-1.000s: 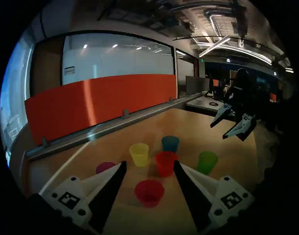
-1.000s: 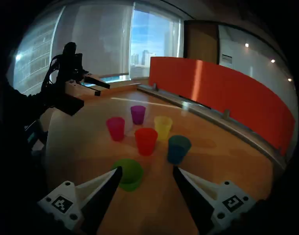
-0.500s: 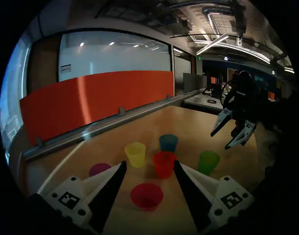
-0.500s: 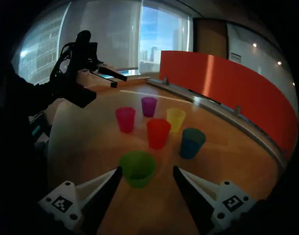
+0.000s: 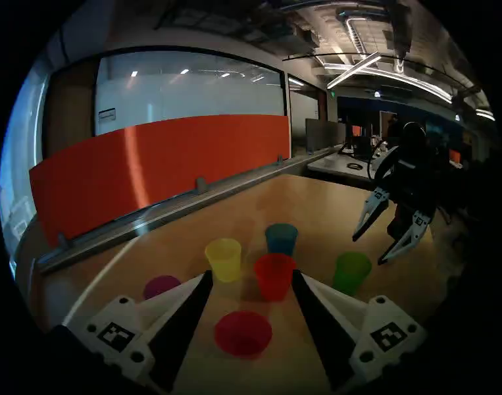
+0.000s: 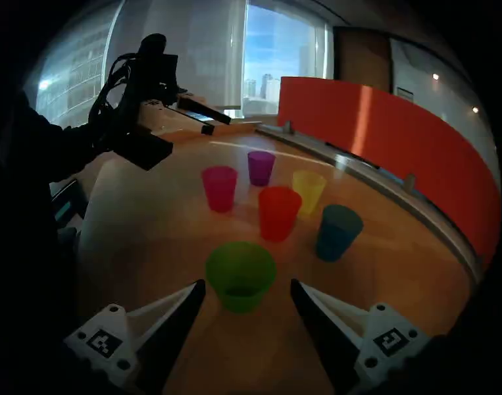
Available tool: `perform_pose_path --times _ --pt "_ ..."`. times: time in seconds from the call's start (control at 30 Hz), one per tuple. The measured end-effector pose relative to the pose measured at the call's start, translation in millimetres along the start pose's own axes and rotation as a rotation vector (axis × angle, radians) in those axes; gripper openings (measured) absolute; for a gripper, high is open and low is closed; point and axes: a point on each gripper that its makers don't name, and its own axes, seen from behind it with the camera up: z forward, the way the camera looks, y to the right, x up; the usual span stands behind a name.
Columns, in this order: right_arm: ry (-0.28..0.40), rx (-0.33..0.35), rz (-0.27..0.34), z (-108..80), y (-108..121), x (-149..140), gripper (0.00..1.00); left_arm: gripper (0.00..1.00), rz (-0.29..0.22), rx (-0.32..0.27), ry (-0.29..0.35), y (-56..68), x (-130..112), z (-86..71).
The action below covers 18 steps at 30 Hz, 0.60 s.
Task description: Pour water
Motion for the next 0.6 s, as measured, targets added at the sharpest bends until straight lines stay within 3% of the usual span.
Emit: perform_pose_path --times 0.6 --pt "-0.020 0.025 -0.014 27.6 -2 -11 1.00 0.89 -0.003 0.012 -0.007 -1.7 1 10.9"
